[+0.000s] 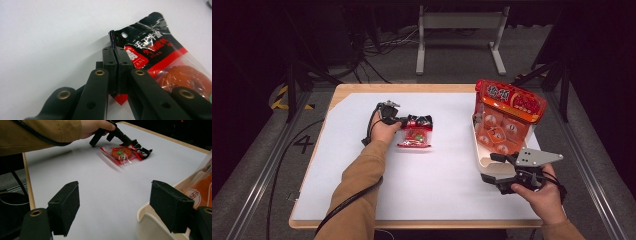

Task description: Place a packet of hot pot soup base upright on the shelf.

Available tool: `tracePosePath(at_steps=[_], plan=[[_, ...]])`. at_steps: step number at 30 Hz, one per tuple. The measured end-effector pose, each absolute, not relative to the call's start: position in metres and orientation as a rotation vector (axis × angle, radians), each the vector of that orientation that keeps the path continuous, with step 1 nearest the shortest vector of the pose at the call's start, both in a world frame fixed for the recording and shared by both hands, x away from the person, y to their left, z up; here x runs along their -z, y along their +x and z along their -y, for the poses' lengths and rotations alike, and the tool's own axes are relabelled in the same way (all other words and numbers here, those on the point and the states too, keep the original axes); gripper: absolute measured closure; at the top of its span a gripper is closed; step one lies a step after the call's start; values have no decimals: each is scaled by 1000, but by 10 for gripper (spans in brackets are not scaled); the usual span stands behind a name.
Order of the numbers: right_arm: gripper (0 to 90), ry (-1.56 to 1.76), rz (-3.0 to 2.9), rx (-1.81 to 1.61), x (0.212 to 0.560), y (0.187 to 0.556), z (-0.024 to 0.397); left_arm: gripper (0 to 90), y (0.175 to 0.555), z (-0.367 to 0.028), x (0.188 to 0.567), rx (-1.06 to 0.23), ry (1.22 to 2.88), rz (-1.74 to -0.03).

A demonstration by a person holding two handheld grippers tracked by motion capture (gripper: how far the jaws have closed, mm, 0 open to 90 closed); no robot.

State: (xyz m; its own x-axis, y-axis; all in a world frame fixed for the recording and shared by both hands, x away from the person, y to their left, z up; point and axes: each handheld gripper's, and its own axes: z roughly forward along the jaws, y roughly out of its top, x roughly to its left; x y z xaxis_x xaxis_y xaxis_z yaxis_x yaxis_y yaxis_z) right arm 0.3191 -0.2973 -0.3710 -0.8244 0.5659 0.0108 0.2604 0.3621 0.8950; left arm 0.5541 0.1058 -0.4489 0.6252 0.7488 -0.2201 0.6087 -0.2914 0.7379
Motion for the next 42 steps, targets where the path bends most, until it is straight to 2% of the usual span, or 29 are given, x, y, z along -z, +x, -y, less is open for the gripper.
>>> tracePosePath(at_steps=[10,16,35,42], plan=[[260,735,-2315,-1455,369,320,296,895,530,-125,411,-116,1837,-978],[269,737,-2309,-1462,367,321,295,899,510,-122,390,-134,1821,-877],[288,744,-2288,-1498,360,323,297,900,452,-92,335,-63,1811,-593],[346,810,-2229,-1515,352,323,304,900,427,-69,316,-4,1794,-477]])
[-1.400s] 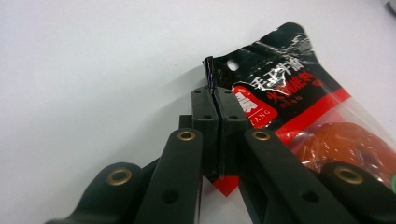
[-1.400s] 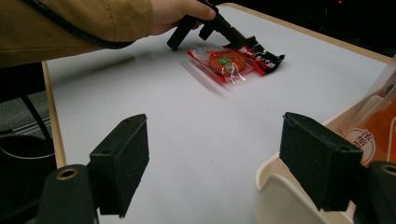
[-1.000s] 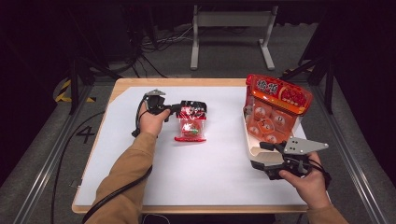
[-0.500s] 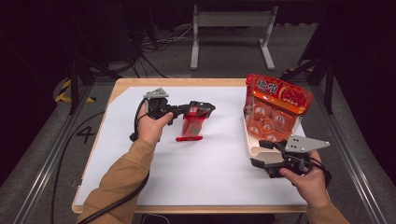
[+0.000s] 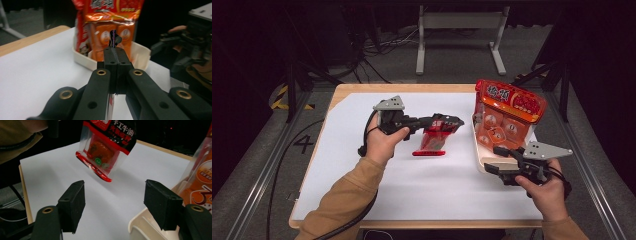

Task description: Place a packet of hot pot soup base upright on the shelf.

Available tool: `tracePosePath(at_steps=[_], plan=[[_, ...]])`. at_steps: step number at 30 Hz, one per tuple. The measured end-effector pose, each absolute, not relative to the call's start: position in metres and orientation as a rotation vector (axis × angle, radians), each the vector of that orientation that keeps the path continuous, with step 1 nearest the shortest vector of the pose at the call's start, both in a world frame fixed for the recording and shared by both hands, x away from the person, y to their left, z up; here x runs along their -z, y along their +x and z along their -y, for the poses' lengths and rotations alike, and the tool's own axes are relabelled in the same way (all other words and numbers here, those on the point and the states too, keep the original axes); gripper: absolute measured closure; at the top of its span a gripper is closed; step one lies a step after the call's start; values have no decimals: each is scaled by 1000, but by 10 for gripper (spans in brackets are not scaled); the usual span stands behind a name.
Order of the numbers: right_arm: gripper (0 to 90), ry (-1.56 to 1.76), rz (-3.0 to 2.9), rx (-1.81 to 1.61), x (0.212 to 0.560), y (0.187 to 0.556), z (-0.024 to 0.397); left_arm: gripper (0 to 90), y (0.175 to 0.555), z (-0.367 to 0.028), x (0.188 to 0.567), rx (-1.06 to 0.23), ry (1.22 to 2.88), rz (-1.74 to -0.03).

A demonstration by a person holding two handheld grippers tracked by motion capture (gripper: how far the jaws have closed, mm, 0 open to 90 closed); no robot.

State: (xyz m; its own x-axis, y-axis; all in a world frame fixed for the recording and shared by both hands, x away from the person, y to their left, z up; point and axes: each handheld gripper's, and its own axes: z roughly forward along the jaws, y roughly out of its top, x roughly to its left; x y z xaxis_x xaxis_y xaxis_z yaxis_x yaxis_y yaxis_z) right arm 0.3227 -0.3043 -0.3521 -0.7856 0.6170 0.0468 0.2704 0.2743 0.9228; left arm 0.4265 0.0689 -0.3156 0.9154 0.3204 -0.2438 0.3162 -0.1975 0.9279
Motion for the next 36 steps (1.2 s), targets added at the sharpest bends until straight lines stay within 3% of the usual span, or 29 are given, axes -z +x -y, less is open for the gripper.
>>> tracePosePath(at_steps=[12,26,30,36], plan=[[435,853,-2183,-1522,342,322,316,900,397,-29,295,77,1774,-323],[420,821,-2177,-1612,335,327,318,900,387,-3,297,115,1764,-258],[596,777,-2236,-1586,333,331,318,900,385,3,297,115,1759,-239],[713,753,-2244,-1575,330,333,319,900,387,4,300,123,1738,-241]])
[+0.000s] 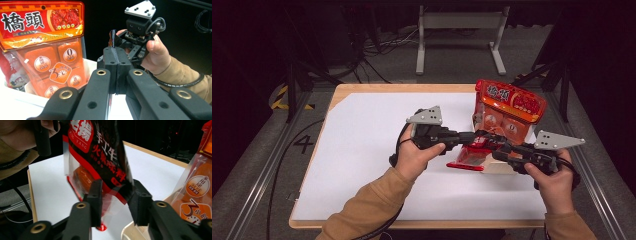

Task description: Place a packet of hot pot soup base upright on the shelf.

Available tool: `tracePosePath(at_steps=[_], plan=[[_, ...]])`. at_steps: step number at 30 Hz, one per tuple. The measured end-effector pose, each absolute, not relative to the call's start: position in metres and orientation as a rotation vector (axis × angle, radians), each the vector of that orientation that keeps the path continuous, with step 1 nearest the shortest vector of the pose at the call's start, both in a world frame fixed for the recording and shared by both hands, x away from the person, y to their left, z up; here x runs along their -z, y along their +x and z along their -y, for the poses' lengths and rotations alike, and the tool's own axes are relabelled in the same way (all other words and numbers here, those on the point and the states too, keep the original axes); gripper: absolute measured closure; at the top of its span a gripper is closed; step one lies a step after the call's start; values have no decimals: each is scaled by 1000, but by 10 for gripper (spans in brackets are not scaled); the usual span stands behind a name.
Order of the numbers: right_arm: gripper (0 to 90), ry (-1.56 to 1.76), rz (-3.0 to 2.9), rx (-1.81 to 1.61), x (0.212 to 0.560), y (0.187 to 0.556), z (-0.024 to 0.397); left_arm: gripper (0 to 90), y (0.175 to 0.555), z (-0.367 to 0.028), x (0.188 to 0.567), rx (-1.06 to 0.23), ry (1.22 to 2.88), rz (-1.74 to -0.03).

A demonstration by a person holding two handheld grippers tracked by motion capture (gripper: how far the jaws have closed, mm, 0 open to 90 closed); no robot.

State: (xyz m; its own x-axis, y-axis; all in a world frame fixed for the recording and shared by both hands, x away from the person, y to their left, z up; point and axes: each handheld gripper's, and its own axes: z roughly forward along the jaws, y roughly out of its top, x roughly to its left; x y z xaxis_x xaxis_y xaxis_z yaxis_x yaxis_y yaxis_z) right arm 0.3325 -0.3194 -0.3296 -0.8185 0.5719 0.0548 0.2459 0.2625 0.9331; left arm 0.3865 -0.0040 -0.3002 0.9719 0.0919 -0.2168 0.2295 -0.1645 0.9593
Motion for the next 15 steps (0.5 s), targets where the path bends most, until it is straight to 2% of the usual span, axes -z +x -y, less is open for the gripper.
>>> tracePosePath(at_steps=[1,2,5,6,15], plan=[[713,753,-2244,-1575,330,333,319,900,387,3,300,122,1738,-242],[769,748,-2242,-1578,328,332,320,900,388,3,301,127,1726,-243],[814,734,-2239,-1565,327,331,321,900,388,3,301,121,1725,-241],[872,710,-2225,-1525,324,330,321,900,389,4,302,118,1720,-234],[900,661,-2142,-1372,315,325,323,898,392,9,304,88,1724,-214]])
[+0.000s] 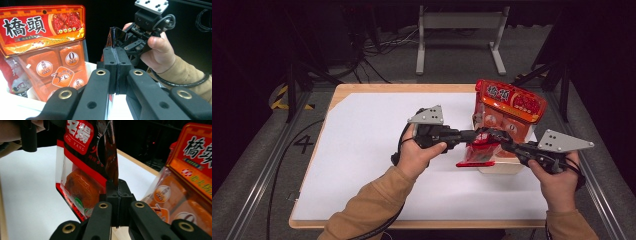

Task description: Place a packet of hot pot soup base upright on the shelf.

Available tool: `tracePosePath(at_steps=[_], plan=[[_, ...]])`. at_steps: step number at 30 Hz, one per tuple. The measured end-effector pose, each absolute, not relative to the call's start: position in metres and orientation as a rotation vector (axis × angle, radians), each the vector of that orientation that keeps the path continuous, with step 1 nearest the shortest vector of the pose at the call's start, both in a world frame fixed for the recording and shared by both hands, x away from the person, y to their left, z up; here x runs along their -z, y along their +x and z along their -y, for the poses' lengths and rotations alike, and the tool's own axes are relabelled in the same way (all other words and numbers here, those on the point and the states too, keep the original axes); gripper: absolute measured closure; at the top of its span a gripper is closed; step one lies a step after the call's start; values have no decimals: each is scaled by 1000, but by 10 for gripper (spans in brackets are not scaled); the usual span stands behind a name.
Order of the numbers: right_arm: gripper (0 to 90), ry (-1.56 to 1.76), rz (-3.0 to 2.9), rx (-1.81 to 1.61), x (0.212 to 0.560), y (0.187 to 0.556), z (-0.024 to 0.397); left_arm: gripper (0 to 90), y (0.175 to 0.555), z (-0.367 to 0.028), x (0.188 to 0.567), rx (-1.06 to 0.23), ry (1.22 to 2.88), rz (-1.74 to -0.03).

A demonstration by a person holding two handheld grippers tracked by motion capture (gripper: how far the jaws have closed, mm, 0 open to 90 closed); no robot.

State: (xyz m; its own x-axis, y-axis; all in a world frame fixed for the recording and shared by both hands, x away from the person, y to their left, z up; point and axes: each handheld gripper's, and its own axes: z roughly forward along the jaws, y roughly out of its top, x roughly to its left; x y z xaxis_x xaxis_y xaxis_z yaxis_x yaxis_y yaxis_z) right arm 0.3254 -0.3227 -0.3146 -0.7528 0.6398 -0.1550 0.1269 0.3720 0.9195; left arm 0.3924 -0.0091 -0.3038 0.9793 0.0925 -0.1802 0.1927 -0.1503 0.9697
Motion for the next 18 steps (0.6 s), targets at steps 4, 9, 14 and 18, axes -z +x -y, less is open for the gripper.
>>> tracePosePath(at_steps=[4,9,14,18], plan=[[900,649,-2117,-1323,312,324,322,895,396,11,304,68,1725,-223],[900,648,-2089,-1288,310,323,324,893,403,18,304,50,1728,-229],[900,664,-2051,-1238,307,320,332,889,408,27,307,34,1758,-229],[900,671,-2038,-1220,307,319,335,886,411,33,308,32,1768,-233]])
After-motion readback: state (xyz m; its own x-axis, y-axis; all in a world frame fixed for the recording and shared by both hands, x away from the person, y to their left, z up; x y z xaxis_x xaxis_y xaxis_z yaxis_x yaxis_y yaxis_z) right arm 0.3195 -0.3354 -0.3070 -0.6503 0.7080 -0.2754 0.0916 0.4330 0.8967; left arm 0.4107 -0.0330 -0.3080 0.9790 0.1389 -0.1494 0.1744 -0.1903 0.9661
